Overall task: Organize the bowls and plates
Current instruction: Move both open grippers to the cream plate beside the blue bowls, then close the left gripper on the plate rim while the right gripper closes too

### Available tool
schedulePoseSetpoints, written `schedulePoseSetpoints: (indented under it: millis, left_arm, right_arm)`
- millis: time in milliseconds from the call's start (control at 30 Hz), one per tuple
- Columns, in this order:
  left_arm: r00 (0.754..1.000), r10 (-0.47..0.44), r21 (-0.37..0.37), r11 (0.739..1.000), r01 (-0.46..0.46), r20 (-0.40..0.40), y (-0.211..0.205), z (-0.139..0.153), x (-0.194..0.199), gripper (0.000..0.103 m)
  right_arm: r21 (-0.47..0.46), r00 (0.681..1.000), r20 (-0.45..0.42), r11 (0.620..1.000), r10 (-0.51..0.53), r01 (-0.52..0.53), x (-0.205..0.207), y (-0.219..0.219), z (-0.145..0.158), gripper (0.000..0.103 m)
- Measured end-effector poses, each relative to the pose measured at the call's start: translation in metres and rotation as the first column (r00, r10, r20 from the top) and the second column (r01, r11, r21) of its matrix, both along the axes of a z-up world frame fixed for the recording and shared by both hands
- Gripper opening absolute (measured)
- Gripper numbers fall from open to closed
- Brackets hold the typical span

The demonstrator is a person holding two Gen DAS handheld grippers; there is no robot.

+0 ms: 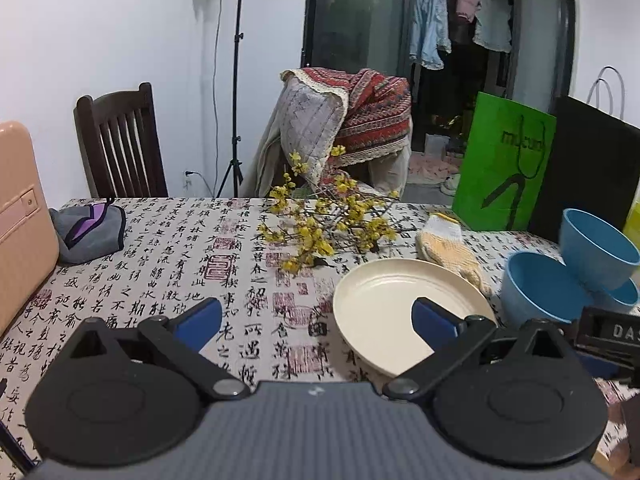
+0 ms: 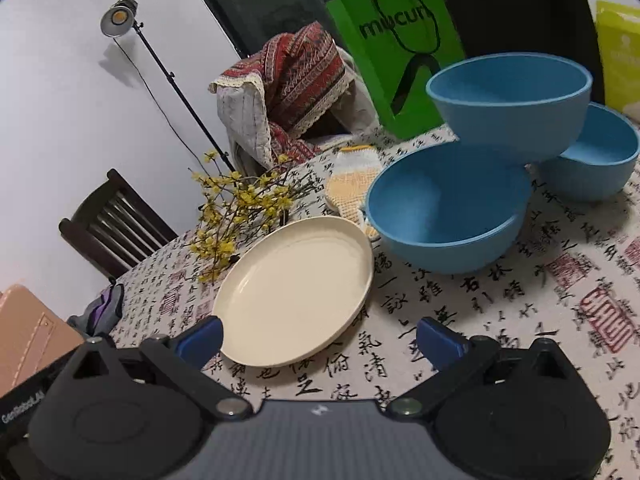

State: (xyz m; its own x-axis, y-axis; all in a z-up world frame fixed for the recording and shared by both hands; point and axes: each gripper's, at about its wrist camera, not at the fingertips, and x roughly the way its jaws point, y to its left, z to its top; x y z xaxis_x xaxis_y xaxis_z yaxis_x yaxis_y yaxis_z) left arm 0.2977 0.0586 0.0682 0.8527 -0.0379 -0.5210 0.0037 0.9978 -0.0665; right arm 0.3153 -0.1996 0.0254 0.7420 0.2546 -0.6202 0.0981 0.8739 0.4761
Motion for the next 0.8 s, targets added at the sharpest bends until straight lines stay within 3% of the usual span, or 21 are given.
schedulePoseSetpoints:
  millis: [267, 633, 800]
  left_arm:
    - [0.999, 0.014, -0.032, 0.999, -0.016, -0.05, 0.001, -0.013, 0.041, 0.103]
    - [0.984, 0.023, -0.09, 0.995, -0.04, -0.175, 0.002, -0.041, 0.098, 0.103]
    - [0.98, 0.016, -0.103, 0.994, -0.037, -0.198, -0.005, -0.054, 0.118, 0.097]
  right_arm:
    - [0.03, 0.997, -0.057, 0.998, -0.049, 0.051, 0.024, -0.003, -0.01, 0.102]
    - [0.033, 0.992, -0.11, 0.997, -0.068, 0.072, 0.05, 0.008, -0.025, 0.091]
    - [0.028, 0.984, -0.145, 0.994, -0.101, 0.107, 0.061, 0.009, -0.033, 0.077]
